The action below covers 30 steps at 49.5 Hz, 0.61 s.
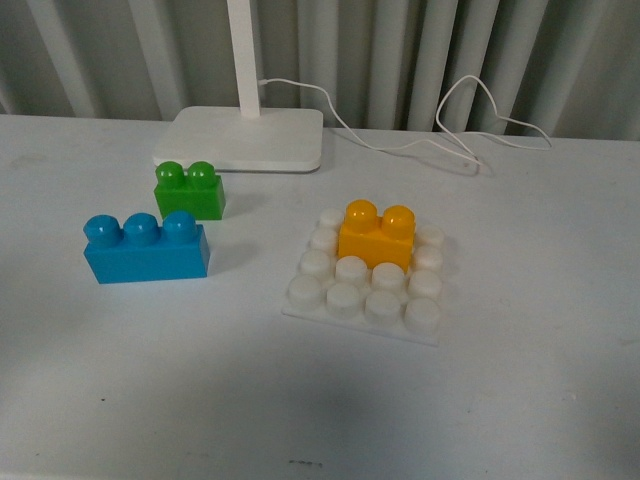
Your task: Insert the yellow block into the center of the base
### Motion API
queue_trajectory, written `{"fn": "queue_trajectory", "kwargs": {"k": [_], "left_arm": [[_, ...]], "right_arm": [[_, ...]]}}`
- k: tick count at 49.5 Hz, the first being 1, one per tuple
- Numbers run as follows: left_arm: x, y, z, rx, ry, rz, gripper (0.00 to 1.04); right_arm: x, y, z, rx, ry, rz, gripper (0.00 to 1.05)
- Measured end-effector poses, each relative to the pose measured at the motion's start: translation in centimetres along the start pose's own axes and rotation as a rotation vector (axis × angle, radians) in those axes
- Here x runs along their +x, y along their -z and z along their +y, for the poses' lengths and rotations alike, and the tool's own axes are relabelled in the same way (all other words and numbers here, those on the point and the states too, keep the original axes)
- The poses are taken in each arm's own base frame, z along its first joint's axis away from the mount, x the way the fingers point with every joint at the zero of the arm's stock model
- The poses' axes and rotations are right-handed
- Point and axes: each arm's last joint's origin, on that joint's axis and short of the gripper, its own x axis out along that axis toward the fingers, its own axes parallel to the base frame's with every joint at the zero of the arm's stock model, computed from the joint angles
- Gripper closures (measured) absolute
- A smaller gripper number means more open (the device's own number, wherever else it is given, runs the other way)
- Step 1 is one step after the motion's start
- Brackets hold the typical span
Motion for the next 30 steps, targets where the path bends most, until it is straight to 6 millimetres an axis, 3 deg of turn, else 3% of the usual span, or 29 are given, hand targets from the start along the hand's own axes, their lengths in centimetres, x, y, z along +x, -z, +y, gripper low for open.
{"fn": "queue_trajectory", "kwargs": {"k": [8,13,30], "left_arm": [[-1.5,2.2,1.4,-0.08,-0.007,0.0,0.81],[-2.1,3.0,1.8,-0.086,-0.005,0.0,1.01],[-3.7,4.8,3.4,-0.1,-0.017,-0.002,1.01]], "right_arm": [[0.0,0.0,0.0,0.0,-0.002,0.0,0.09],[0.0,0.0,0.0,0.0,0.0,0.0,0.09],[0.0,0.0,0.0,0.0,0.0,0.0,0.09]]}}
